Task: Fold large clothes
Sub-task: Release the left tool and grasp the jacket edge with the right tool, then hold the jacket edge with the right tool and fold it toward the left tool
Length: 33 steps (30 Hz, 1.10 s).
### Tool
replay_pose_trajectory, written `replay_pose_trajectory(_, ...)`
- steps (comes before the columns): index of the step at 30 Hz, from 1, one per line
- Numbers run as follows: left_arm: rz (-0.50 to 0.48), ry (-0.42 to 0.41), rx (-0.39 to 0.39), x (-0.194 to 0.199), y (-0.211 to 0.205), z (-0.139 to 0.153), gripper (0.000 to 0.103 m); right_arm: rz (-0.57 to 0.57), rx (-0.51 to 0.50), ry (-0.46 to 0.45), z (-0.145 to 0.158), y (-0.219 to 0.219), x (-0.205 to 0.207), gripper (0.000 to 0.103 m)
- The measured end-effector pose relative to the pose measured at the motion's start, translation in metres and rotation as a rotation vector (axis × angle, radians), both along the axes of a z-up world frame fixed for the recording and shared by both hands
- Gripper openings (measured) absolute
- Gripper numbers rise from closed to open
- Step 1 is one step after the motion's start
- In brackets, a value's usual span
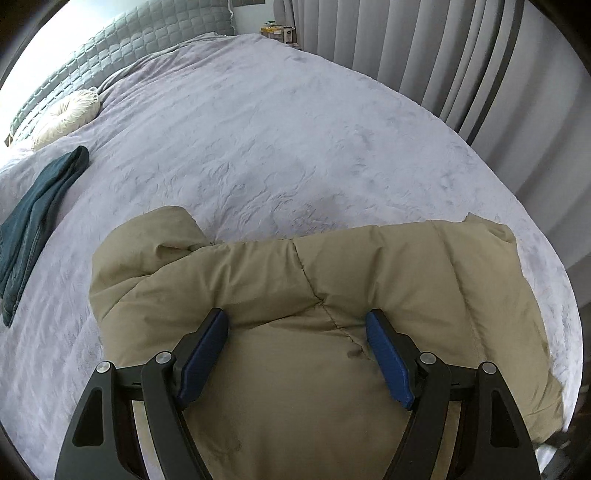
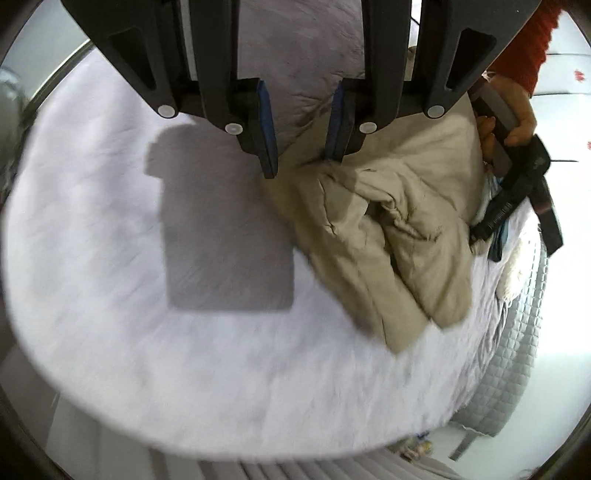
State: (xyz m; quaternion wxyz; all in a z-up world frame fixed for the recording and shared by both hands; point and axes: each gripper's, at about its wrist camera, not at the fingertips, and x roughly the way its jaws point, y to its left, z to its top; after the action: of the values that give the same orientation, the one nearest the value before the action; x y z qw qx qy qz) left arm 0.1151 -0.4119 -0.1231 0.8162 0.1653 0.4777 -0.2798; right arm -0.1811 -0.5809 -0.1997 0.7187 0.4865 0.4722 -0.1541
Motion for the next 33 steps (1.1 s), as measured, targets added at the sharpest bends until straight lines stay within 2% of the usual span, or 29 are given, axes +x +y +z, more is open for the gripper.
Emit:
replay_pose_trajectory(2,0.001,0.003,0.001,0.001,0.001,0.0,0.077,0.018,-0.111,-0.016,0.025,-0.003,-0.005,0.027)
replay_pose_trajectory(4,0.0,-0.002,0.008,0.0,-0.001,-0.001,0.077,0.093,-0.226,-0.051,0.048,0.0,0.007,0.027)
replay_pose_trajectory(8,0.001,-0.01,0.018,-0.002,-0.002,0.0,0.078,0.239,-0.284,-0.085,0.054,0.024,0.041,0.027)
replay_pose_trajectory(14,0.004,-0.018,0.016,-0.004,0.0,0.001,0.079,0.314,-0.246,0.036,0.014,0.042,0.064,0.027)
replay_pose_trajectory(20,0.002,-0.025,0.03,-0.008,-0.001,0.004,0.079,0.325,-0.201,0.054,-0.009,0.038,0.071,0.027)
replay_pose_trajectory(24,0.023,-0.028,0.048,-0.013,0.003,0.017,0.079,0.307,-0.14,0.055,-0.02,0.031,0.068,0.027)
replay_pose_trajectory(28,0.04,-0.013,0.034,-0.023,0.019,0.031,0.079,0.321,-0.128,0.053,-0.029,0.034,0.074,0.028)
replay_pose_trajectory(33,0.063,0.022,0.06,-0.04,0.039,0.043,0.079,0.347,-0.094,0.06,-0.031,0.033,0.079,0.029)
